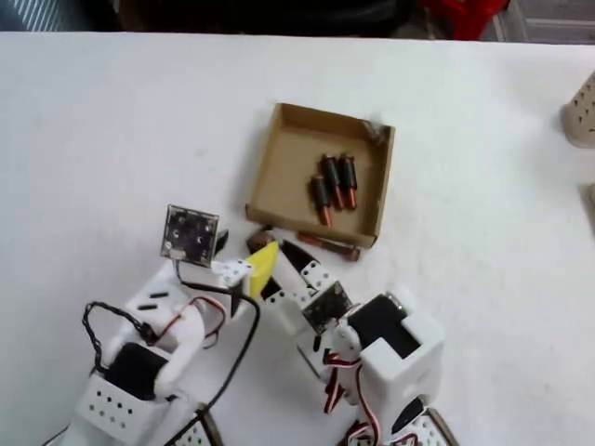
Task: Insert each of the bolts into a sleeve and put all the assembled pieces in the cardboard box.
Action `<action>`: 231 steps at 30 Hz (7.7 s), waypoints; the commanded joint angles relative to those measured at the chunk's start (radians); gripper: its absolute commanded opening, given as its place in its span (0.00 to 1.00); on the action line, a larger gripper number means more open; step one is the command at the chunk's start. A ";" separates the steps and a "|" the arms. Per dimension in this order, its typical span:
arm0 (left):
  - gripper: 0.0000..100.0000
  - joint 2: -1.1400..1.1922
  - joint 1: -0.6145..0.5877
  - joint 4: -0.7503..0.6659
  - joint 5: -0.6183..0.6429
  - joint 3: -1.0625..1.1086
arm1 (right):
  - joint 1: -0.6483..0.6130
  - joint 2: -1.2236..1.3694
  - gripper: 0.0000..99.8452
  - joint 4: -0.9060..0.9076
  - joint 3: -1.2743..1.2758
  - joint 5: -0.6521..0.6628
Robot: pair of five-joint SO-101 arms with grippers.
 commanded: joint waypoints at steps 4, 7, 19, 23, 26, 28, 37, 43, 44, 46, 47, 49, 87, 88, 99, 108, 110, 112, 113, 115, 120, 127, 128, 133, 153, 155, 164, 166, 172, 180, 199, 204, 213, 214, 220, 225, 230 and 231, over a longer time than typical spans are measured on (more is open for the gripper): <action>0.28 -0.016 -0.071 0.005 0.032 -0.157 | 0.010 -0.012 0.02 -0.027 -0.002 -0.011; 0.28 -0.019 -0.127 0.044 0.052 -0.212 | 0.010 -0.012 0.02 -0.027 -0.002 -0.011; 0.28 -0.337 -0.338 0.176 -0.127 -0.095 | 0.010 -0.007 0.02 -0.025 0.005 -0.011; 0.28 -0.328 -0.473 0.046 -0.137 0.034 | 0.010 -0.013 0.02 -0.024 0.012 -0.011; 0.28 -0.328 -0.549 -0.005 -0.137 0.123 | 0.033 -0.015 0.02 -0.024 0.012 -0.011; 0.28 -0.328 -0.573 -0.009 -0.137 0.181 | 0.045 -0.015 0.02 -0.025 0.011 -0.011; 0.28 -0.328 -0.605 0.117 -0.140 0.259 | 0.130 -0.104 0.02 -0.024 0.014 -0.009; 0.28 -0.326 -0.605 0.249 -0.290 0.259 | 0.211 -0.334 0.02 0.228 0.015 -0.009; 0.28 -0.326 -0.605 0.265 -0.305 0.259 | 0.214 -0.377 0.02 0.280 0.015 -0.009; 0.28 -0.325 -0.605 0.293 -0.336 0.259 | 0.234 -0.463 0.02 0.383 0.015 -0.009; 0.28 -0.325 -0.605 0.304 -0.348 0.259 | 0.245 -0.504 0.02 0.435 0.015 -0.009; 0.28 -0.325 -0.607 0.313 -0.373 0.259 | 0.271 -0.591 0.02 0.536 0.014 -0.009; 0.02 -0.323 -0.605 0.347 -0.519 0.259 | 0.458 -0.338 0.02 2.206 -1.295 -0.002; 0.02 -0.323 -0.605 0.347 -0.519 0.259 | 0.453 -0.294 0.02 2.261 -1.355 -0.002; 0.02 -0.323 -0.607 0.345 -0.519 0.259 | 0.348 0.053 0.02 2.641 -1.800 -0.002; 0.02 -0.323 -0.610 0.345 -0.519 0.259 | 0.288 0.130 0.02 2.640 -1.824 -0.014; 0.02 -0.323 -0.610 0.345 -0.519 0.259 | 0.291 0.148 0.02 2.612 -1.823 -0.055; 0.02 -0.323 -0.610 0.345 -0.519 0.259 | 0.295 0.171 0.04 2.601 -1.823 -0.074; 0.02 -0.323 -0.610 0.345 -0.519 0.259 | 0.295 0.182 0.07 2.601 -1.823 -0.075; 0.02 -0.323 -0.610 0.345 -0.519 0.259 | 0.294 0.196 0.10 2.606 -1.818 -0.074; 0.02 -0.323 -0.610 0.345 -0.519 0.259 | 0.295 0.168 0.08 2.608 -1.818 -0.072; 0.02 -0.323 -0.610 0.345 -0.519 0.259 | 0.288 0.012 0.07 2.732 -1.818 -0.080; 0.02 -0.323 -0.610 0.345 -0.519 0.259 | 0.286 -0.015 0.07 2.761 -1.818 -0.081; 0.02 -0.323 -0.610 0.345 -0.519 0.259 | 0.260 -0.108 0.07 2.915 -1.815 -0.176; 0.02 -0.323 -0.610 0.345 -0.519 0.259 | 0.065 0.025 0.07 3.094 -1.818 -0.910; 0.02 -0.323 -0.610 0.345 -0.519 0.259 | 0.054 0.064 0.07 3.091 -1.823 -0.922; 0.02 -0.323 -0.610 0.345 -0.519 0.259 | 0.050 0.213 0.07 2.944 -1.823 -0.987; 0.02 -0.323 -0.610 0.345 -0.519 0.259 | 0.048 0.209 0.07 2.931 -1.824 -0.987; 0.02 -0.323 -0.610 0.345 -0.519 0.259 | 0.010 0.188 0.07 2.922 -1.824 -0.994; 0.02 -0.323 -0.610 0.347 -0.519 0.259 | 0.019 0.282 0.07 2.862 -1.824 -0.994; 0.02 -0.323 -0.610 0.348 -0.519 0.259 | -0.016 0.341 0.07 2.819 -1.846 -0.985; 0.02 -0.323 -0.610 0.348 -0.519 0.259 | -0.015 0.340 0.07 2.847 -1.849 -0.984; 0.02 -0.323 -0.610 0.350 -0.519 0.259 | -0.038 0.334 0.04 2.964 -1.855 -0.649; 0.02 -0.323 -0.610 0.350 -0.519 0.259 | -0.039 0.328 0.02 2.984 -1.869 -0.598; 0.02 -0.323 -0.610 0.350 -0.519 0.259 | -0.021 0.251 0.02 3.131 -1.915 -0.489; 0.02 -0.323 -0.610 0.350 -0.519 0.259 | 0.050 0.168 0.02 3.240 -1.915 -0.474; 0.02 -0.323 -0.610 0.345 -0.519 0.259 | 0.165 0.036 0.02 3.340 -1.875 -0.370; 0.02 -0.323 -0.610 0.345 -0.519 0.259 | 0.196 0.002 0.02 3.333 -1.843 -0.362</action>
